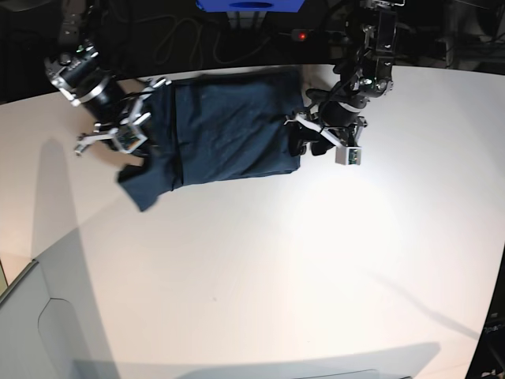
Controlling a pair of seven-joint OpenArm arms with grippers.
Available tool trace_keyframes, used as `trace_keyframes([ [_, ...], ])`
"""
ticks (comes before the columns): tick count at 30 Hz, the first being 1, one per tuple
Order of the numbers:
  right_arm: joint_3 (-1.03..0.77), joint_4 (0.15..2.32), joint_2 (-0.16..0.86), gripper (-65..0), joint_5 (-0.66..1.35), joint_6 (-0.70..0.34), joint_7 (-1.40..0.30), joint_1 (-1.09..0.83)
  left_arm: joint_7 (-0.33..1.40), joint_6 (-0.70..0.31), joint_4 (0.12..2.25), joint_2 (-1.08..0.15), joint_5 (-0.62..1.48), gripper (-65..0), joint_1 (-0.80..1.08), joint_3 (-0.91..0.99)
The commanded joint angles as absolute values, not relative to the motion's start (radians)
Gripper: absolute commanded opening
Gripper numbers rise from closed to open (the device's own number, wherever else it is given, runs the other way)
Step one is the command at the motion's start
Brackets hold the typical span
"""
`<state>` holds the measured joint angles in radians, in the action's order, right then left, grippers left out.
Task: Fold the T-shirt properly
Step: 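Grasp the folded bundle with both grippers and fold it over again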
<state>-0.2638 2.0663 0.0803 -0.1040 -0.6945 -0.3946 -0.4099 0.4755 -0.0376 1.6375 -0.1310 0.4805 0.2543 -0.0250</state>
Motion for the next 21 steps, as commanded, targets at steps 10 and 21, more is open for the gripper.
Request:
trace_keyframes([
  [10, 0.116, 2.055, 0.085, -65.0, -0.306, -0.698, -0.367, -0.378, 0.460, -0.042, 1.653, -0.136, 0.489, -36.8, 0.251, -0.018],
  [21, 0.219, 1.897, 0.041, -65.0, -0.348, -0.698, -0.369, -0.291, 0.460, -0.041, 1.658, -0.139, 0.489, -36.8, 0.260, -0.018],
])
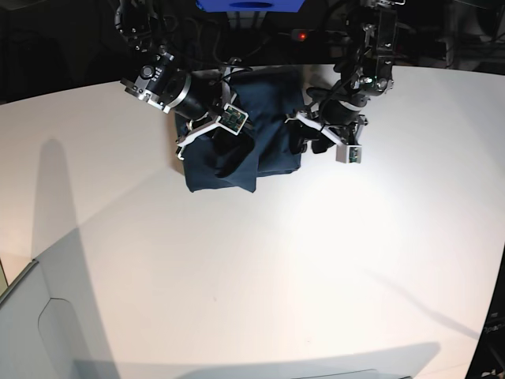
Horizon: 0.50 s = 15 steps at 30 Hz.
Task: Fold the T-shirt properly
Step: 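Grasp the folded bundle with both grippers and fold it over again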
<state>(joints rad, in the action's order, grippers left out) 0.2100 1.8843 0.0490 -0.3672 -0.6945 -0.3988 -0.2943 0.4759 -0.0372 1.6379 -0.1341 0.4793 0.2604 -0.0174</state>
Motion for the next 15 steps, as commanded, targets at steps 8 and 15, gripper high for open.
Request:
trace_keyframes([
  [8, 0.262, 1.886, 0.036, -65.0, -0.348, -0.698, -0.371, -0.272, 0.460, -0.041, 1.661, -0.143, 0.489, -36.6, 0.262, -0.016],
  [15, 0.309, 1.799, 0.036, -65.0, -0.348, -0.698, -0.367, -0.222, 0.461, -0.041, 1.664, -0.145, 0.489, -36.5, 0.262, -0.016],
])
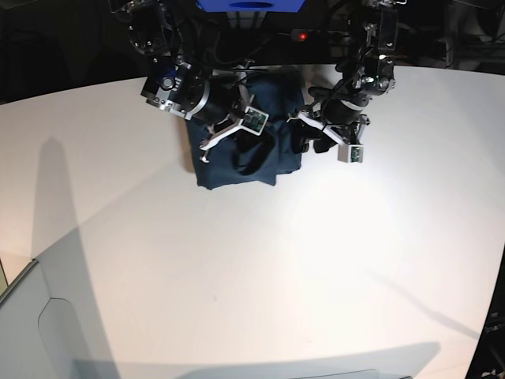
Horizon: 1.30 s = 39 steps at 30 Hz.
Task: Fold the T-shirt properly
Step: 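Grasp the folded bundle with both grippers and fold it over again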
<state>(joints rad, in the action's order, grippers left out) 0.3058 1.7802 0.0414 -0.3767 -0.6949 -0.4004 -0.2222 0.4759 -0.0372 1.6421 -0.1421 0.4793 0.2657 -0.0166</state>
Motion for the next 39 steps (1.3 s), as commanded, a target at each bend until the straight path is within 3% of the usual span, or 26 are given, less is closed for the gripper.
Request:
trace_keyframes([
  [1, 0.315, 1.799, 0.035, -65.0, -0.348, -0.698, -0.367, -0.222, 0.461, -0.041, 1.666, -0.145, 0.489, -36.5, 0.262, -0.016],
  [13, 0.315, 1.712, 0.004, -64.3, -0.348, -0.698, -0.374, -0.179, 0.461, -0.041, 1.669, -0.165, 0.496, -36.5, 0.263, -0.015],
  [15, 0.315, 1.715, 0.004, -59.0, -0.348, -0.698, -0.374, -0.179, 0.461, -0.041, 1.679, -0.166, 0.496, -36.5, 0.263, -0.015],
  [20, 0.311, 1.721, 0.021, -33.6, -0.349, -0.698, -0.374, -0.186, 0.461, -0.041, 1.744, -0.166, 0.496, -36.5, 0.294, 0.019],
  [24, 0.306, 1.793, 0.045, -23.2, -0.349, -0.698, -0.374, -0.209, 0.461, -0.041, 1.788, -0.165, 0.498, -36.4, 0.329, 0.101],
  [36, 0.096, 2.046, 0.058, -23.7, -0.348, -0.698, -0.372, -0.295, 0.461, -0.045, 1.837, -0.154, 0.498, -36.4, 0.389, 0.519],
  [39, 0.031, 2.032, 0.058, -32.3, -0.348, -0.698, -0.374, -0.309, 0.461, -0.048, 1.837, -0.157, 0.498, -36.4, 0.389, 0.587],
])
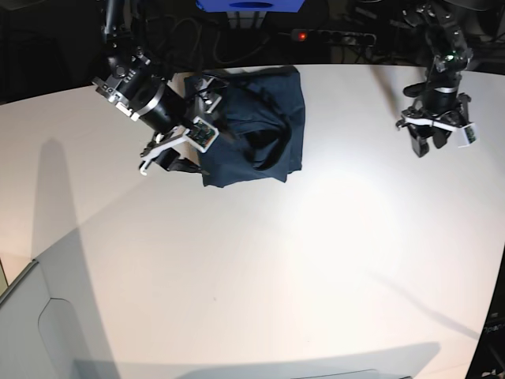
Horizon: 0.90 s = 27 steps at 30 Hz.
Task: Fold the T-shirt properly
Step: 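Grasp the folded bundle with both grippers and fold it over again, then press and square the folded shirt edges with the right gripper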
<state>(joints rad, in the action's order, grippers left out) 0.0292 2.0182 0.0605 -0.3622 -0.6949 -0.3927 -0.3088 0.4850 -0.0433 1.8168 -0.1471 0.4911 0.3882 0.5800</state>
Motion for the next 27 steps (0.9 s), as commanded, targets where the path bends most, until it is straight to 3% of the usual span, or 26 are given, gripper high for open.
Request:
trace_keyframes([
  [1, 0.016, 2.025, 0.059, -37.5, -0.348, -0.698, -0.374, -0.315, 0.461, -0.048, 1.837, -0.160, 0.498, -36.4, 0.389, 0.605],
  [4, 0.004, 2.008, 0.062, -53.6, -0.348, -0.698, -0.374, -0.341, 0.461, -0.048, 1.833, -0.162, 0.498, -36.4, 0.387, 0.636],
  [7, 0.005, 1.992, 0.058, -64.2, -0.346, -0.698, -0.369, -0.374, 0.461, -0.048, 1.833, -0.162, 0.498, -36.4, 0.387, 0.641],
  [14, 0.168, 1.903, 0.059, -64.8, -0.346, -0.698, -0.367, -0.410, 0.461, -0.048, 1.837, -0.157, 0.498, -36.4, 0.387, 0.638],
  [23, 0.387, 1.959, 0.099, -64.8, -0.346, -0.698, -0.367, -0.424, 0.461, -0.048, 1.839, -0.162, 0.498, -36.4, 0.401, 0.639],
  [27, 0.357, 1.986, 0.110, -64.8, -0.346, -0.698, -0.367, -0.421, 0.461, -0.048, 1.840, -0.163, 0.498, -36.4, 0.412, 0.639],
])
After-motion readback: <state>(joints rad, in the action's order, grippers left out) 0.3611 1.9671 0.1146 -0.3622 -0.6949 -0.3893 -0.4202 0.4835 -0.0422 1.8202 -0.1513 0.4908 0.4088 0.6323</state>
